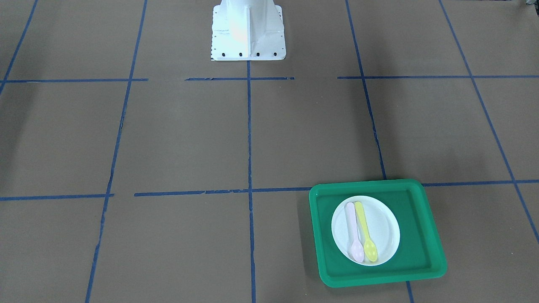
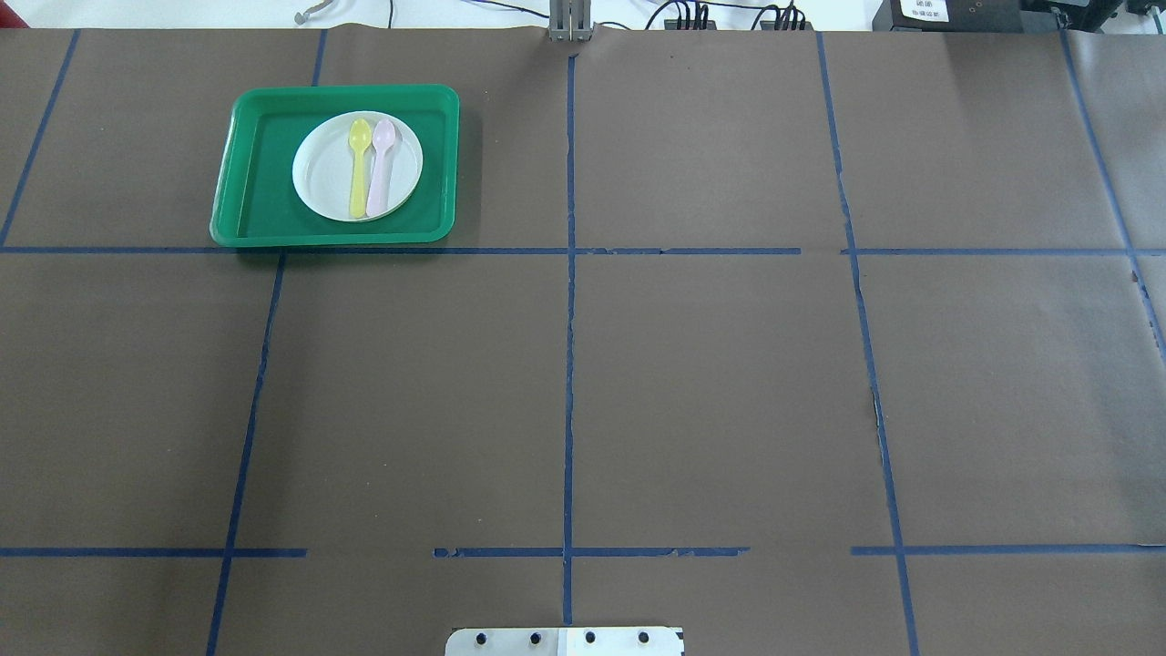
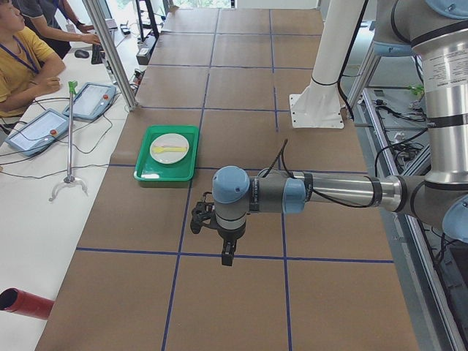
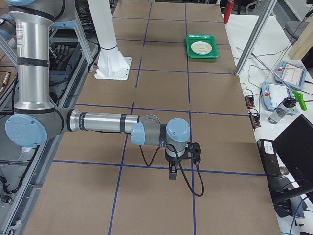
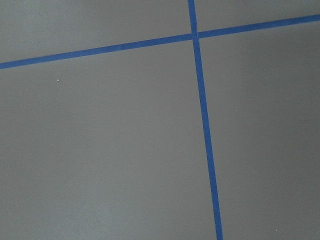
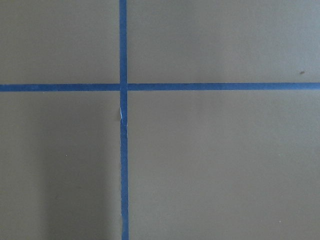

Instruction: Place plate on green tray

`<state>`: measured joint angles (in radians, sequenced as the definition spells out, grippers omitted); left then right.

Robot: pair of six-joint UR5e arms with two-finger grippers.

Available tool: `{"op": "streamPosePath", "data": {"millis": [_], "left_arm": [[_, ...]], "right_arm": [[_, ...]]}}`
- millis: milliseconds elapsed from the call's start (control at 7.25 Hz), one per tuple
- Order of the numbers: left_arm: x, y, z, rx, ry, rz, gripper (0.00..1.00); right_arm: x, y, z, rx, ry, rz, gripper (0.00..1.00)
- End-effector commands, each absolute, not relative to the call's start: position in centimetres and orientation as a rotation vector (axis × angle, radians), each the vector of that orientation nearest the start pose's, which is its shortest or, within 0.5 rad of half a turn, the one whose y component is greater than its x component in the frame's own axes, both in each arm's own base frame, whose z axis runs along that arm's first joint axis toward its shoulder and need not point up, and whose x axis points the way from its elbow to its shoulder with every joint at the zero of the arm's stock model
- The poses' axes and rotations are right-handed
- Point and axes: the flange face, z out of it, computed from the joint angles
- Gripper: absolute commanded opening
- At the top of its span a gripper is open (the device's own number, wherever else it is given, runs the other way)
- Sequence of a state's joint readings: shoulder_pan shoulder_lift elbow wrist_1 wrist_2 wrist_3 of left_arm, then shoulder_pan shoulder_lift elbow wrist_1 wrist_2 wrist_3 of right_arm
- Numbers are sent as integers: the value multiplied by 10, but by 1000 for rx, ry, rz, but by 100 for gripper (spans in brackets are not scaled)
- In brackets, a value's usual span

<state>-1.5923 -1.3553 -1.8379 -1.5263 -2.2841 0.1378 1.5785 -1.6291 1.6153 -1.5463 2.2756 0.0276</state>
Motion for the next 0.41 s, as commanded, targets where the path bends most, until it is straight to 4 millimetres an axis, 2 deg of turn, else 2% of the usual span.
{"op": "streamPosePath", "data": {"millis": [0,276], "left_arm": [[-77,-400,633,60,711,109,100],[-77,-399,636,54,712,104,100]], "right_arm": [[72,-467,667,3,-704,30,100],[72,-467,667,3,-704,30,100]]}}
